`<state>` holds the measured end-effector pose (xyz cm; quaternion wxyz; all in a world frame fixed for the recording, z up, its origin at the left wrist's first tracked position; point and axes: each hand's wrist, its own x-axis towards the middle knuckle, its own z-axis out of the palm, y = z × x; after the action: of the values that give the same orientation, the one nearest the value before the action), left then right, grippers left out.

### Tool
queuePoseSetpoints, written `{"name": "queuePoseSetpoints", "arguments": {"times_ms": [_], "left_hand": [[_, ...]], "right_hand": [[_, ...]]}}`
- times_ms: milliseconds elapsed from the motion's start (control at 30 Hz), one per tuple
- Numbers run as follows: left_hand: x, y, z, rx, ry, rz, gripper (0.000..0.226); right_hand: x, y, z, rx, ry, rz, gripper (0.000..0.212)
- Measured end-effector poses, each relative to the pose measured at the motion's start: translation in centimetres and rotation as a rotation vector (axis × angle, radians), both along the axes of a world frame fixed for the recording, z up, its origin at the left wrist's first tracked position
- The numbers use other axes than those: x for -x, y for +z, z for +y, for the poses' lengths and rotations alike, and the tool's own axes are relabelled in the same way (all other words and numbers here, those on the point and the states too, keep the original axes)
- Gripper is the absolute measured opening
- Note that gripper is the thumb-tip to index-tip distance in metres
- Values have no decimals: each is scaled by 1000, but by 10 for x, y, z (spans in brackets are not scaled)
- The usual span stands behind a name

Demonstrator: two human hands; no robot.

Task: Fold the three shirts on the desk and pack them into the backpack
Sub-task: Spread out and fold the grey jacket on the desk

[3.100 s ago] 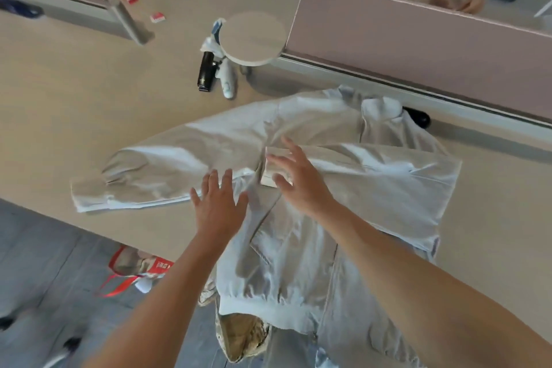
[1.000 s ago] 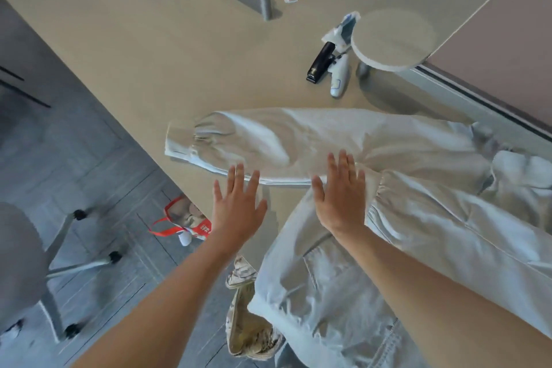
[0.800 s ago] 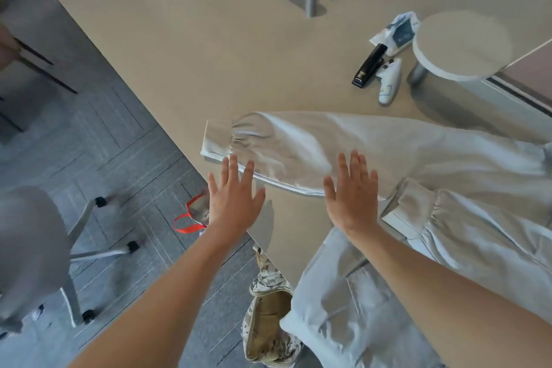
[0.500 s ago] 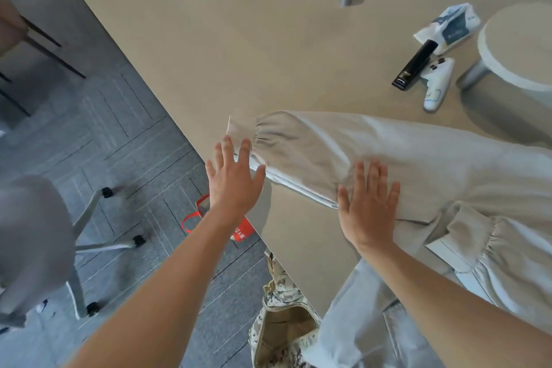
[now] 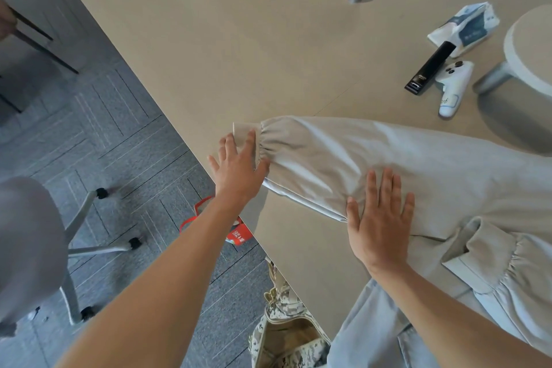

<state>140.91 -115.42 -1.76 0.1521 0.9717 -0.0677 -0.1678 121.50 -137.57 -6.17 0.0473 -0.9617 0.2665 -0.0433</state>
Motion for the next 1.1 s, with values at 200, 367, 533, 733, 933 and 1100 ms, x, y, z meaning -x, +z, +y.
{"name": "queuePoseSetpoints", "arguments": {"times_ms": [200,367,533,733,933,1100], "left_hand": [[-15,9,-3,87,26,-35,78],[-12,14,-3,231,62,-3,77],[-1,20,6,473,238,-58,46],[23,50,-2,469,93,-146,42],[57,95,-33,493,-9,-251,39],[101,139,-86,553,-134,-300,40]], "right_hand": [[-1,-1,1,4,-6,-7,71],[0,-2,0,-14,-9,-14,71],[-1,0,1,-24,-8,-12,72],[-2,5,0,-72,12,25,72],[8,36,-18,-289,56,53,66],[77,79,-55,-305,-60,-112,52]]}}
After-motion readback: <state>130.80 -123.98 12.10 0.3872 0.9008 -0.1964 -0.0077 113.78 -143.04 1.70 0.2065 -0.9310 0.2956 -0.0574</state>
